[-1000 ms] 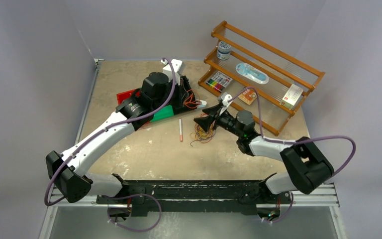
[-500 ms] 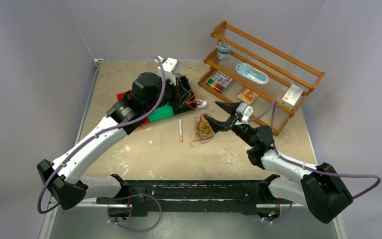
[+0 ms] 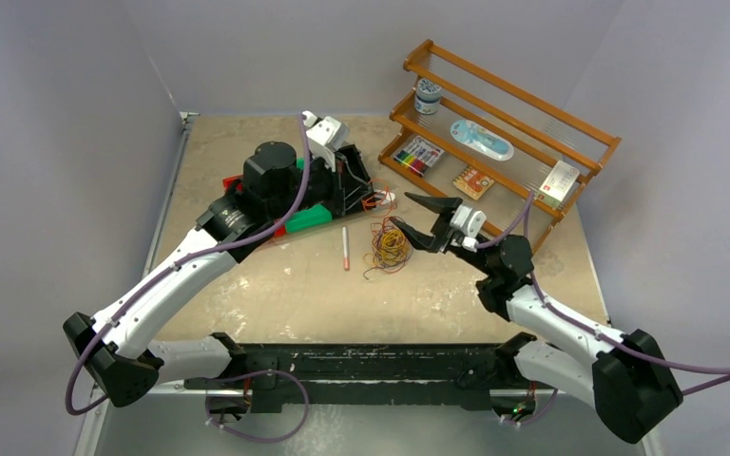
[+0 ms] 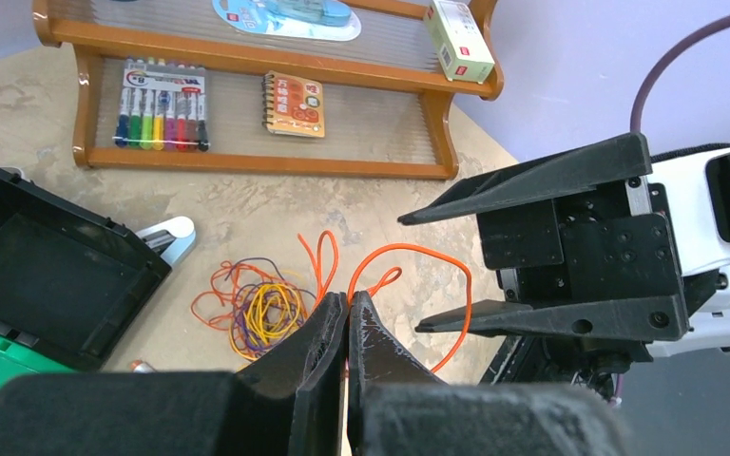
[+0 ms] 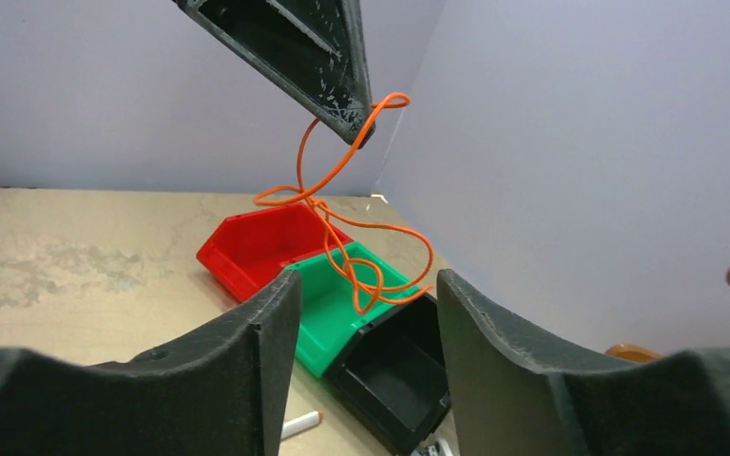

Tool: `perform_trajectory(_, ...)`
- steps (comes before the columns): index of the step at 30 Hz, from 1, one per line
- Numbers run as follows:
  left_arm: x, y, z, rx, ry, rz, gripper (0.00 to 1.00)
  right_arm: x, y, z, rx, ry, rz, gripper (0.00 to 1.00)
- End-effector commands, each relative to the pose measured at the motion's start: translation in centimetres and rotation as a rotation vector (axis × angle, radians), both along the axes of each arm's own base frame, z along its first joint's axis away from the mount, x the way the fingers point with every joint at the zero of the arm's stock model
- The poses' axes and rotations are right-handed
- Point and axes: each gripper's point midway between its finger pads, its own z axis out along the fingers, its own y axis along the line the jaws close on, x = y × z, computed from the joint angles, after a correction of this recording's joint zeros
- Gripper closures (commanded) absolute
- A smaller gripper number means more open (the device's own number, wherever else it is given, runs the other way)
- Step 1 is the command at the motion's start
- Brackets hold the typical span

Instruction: Untangle the cables

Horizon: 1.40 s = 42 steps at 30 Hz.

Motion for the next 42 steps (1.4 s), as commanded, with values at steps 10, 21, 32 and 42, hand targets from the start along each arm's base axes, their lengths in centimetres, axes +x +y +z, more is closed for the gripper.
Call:
perform_trajectory(10, -0.8, -0.8, 1.0, -0.024, -0.050, -0.073, 1.00, -0.1, 1.6, 1.4, -0.017, -0.032, 0.086, 0.57)
perform_trajectory(21, -0.2, -0.5, 0.5, -0.008, -0.048, -0.037, 1.00, -0.6, 2.4, 1.2, -0.032, 0.005, 0.149, 0.94)
perform_trajectory(32, 5.9, 7.5, -0.9, 0.048, -0.011, 0.456, 1.00, 2.2, -3.3, 4.3, 0.227, 0.091, -0.180, 1.00)
perform_trajectory(42, 9.2, 14.6, -3.4, 0.042, 0.089, 0.754, 1.00, 6.2, -10.3, 3.8, 0.421, 0.259, -0.581, 1.00)
